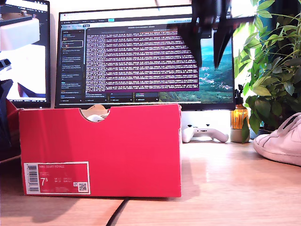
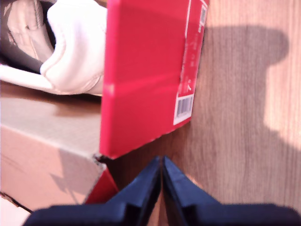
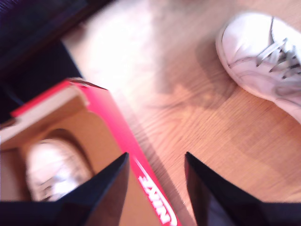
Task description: Pack the white shoes by picking the first shoe and placing it inside the red shoebox, left side, then picking and rotating the second shoe and placing it in the shoebox
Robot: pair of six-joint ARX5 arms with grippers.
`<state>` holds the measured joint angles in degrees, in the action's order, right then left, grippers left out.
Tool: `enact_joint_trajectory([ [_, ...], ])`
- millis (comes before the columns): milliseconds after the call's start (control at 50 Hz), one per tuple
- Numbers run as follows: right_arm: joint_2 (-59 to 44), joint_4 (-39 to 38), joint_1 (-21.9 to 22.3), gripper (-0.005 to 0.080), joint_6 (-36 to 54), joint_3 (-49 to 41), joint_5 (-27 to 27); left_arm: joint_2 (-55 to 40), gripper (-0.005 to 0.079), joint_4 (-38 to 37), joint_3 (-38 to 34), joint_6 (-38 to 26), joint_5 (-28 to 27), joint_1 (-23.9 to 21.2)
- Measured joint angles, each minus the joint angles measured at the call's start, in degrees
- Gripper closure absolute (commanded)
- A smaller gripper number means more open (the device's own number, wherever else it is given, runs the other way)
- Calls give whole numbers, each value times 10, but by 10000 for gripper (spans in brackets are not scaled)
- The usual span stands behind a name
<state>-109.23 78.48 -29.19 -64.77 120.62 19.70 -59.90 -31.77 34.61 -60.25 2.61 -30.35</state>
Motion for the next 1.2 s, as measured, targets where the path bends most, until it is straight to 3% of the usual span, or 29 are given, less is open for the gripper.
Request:
enact_joint_trajectory([
  [220,122,0,45,313,-47,-113,33,0,761,0,0,0,-11,0],
  [400,180,2,64,96,-72,-238,33,0,761,0,0,0,-11,0],
  [480,191,2,72,40,-72,-285,31,0,761,0,0,0,-11,0],
  [800,276,3,137,35,-165,-441,12,0,761,0,0,0,-12,0],
  [1200,294,1,157,39,-267,-536,-18,0,761,0,0,0,-15,0],
])
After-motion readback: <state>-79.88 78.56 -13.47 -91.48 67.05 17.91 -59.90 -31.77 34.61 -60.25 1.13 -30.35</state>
